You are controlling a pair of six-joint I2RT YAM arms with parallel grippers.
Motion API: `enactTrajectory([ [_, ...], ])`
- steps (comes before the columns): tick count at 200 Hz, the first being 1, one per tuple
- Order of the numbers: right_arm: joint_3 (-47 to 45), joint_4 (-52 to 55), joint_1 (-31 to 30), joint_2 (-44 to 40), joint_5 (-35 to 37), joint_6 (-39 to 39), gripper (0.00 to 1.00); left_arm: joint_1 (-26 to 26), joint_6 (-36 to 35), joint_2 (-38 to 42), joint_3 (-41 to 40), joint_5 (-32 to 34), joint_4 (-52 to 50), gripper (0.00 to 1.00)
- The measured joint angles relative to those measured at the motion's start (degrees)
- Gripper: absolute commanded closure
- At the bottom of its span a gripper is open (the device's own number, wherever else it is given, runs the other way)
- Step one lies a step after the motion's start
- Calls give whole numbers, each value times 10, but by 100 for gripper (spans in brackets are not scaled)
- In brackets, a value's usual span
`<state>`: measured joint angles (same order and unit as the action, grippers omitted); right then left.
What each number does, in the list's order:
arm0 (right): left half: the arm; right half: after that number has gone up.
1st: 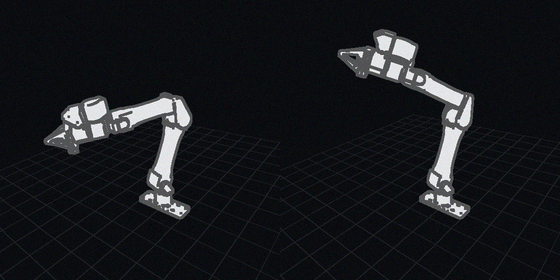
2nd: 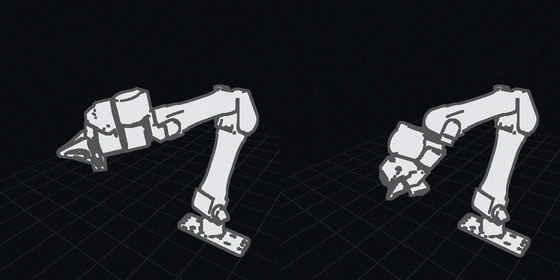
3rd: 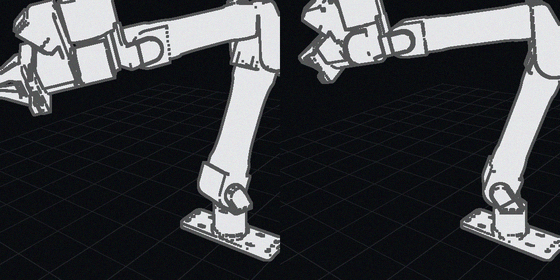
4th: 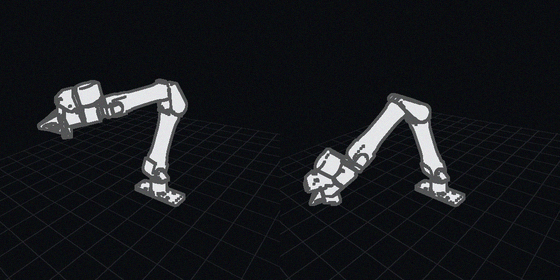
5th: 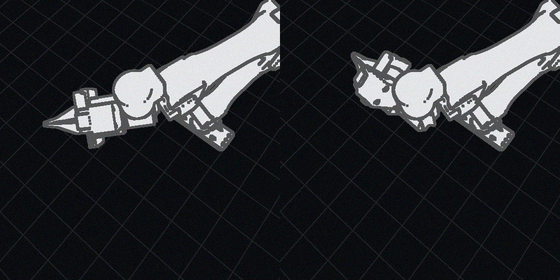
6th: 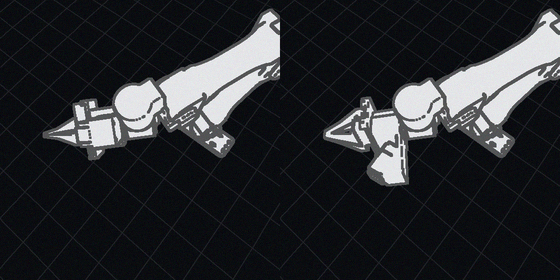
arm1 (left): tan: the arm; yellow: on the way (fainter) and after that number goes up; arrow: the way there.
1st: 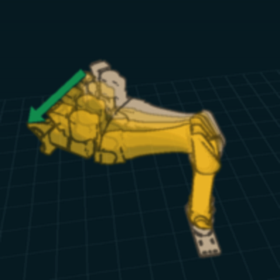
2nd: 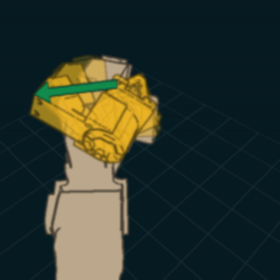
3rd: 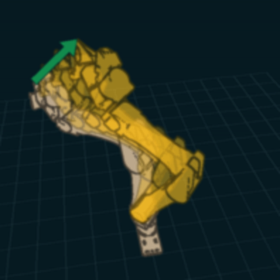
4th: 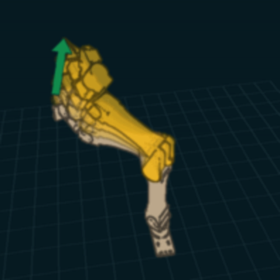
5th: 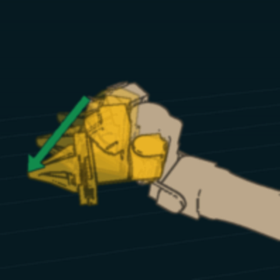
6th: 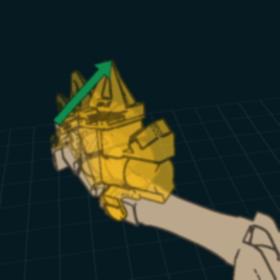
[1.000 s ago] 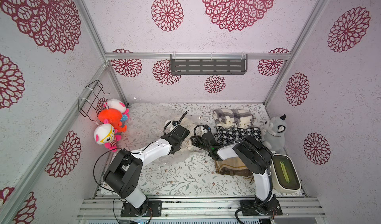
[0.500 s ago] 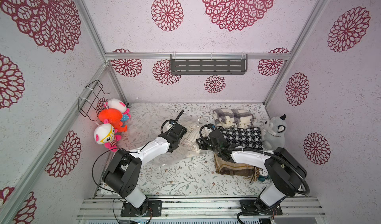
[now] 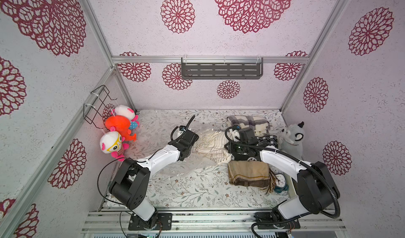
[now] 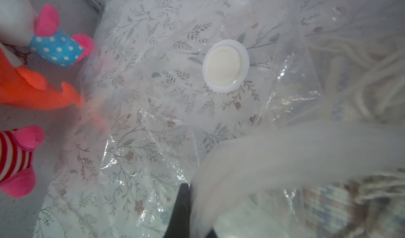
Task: Take the scarf out of the vacuum bag
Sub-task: Take out the scarf from the vacuum bag.
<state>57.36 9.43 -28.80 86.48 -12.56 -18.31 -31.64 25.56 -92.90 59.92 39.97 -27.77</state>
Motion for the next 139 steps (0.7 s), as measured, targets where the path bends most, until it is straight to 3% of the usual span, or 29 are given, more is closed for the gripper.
enactTrajectory([
  [43,40,24,40,7,-14,78,100,12,9,13,-16,-1,6,100],
  [98,34,7,110,32,-74,92,100,23,10,89,-50,-25,31,100],
  [139,30,-14,120,32,-150,74,100,27,9,-7,-9,-27,30,100],
])
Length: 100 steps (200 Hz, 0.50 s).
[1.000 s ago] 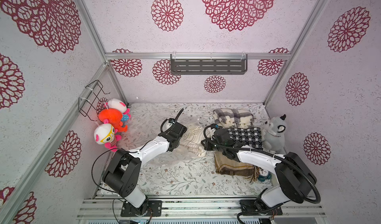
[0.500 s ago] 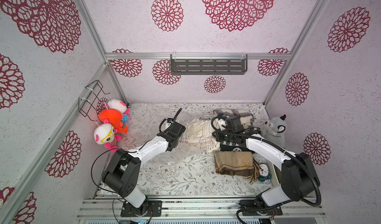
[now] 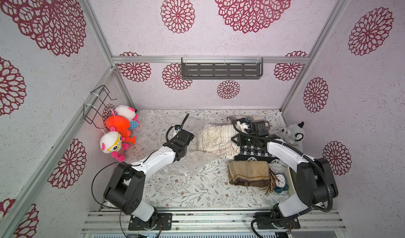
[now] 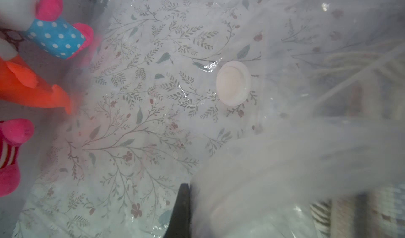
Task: Take the scarf out of the vacuum bag
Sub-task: Take out the scarf from the vacuum bag.
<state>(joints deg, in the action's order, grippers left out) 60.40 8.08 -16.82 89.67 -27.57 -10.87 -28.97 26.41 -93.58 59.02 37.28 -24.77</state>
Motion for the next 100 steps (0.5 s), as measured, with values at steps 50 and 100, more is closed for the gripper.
enactTrajectory([
  [50,38,42,25,-10,-48,-8,100,3,-2,-102,46,8,-15,100],
  [100,35,71,97,-35,-57,-2,100,15,-3,-113,58,-1,-9,100],
])
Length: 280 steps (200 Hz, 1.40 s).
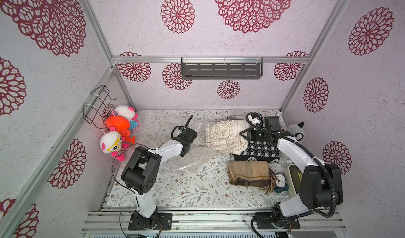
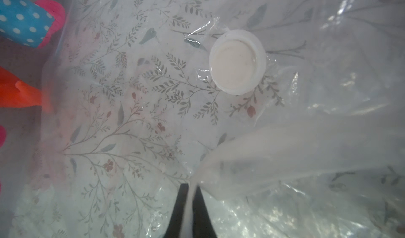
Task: Take the scarf out of the vacuum bag
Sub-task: Take out the scarf from the vacuum bag.
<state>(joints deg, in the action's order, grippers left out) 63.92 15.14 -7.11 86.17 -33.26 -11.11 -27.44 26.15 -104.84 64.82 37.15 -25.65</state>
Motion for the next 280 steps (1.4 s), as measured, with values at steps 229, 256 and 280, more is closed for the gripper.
enactTrajectory([
  [229,-5,-46,145,3,-44,-46,100,61,7,120,-104,-78,51,100],
  [256,-5,-45,162,10,-38,-49,100,73,7,121,-101,-65,37,100],
  [280,15,-25,140,42,-12,-45,100,65,6,149,-107,-60,33,100],
])
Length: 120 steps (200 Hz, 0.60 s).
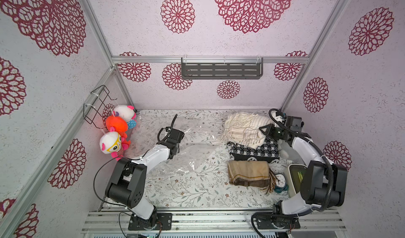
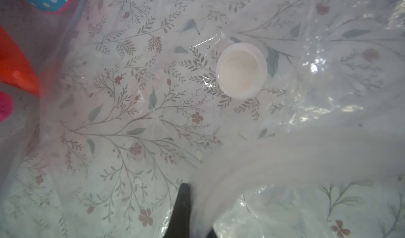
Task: Take the scarf out of the vacuum bag
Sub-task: Take out the scarf from the vacuum bag, then place the scarf at the center of the board.
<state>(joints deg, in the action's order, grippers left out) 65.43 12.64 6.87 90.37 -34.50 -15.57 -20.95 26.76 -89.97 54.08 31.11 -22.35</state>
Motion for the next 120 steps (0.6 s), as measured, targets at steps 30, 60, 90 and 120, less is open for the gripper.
enactTrajectory([
  [30,63,32,-43,62,41,10,100,-4,-3,124,-31,-23,3,100],
  [60,125,60,-79,118,67,21,100,-4,-3,222,-41,-48,6,100],
  [90,162,69,-120,154,79,24,100,-3,-3,262,-43,-68,1,100],
  [120,173,73,-135,157,91,21,100,-3,-3,281,-46,-81,-9,100],
])
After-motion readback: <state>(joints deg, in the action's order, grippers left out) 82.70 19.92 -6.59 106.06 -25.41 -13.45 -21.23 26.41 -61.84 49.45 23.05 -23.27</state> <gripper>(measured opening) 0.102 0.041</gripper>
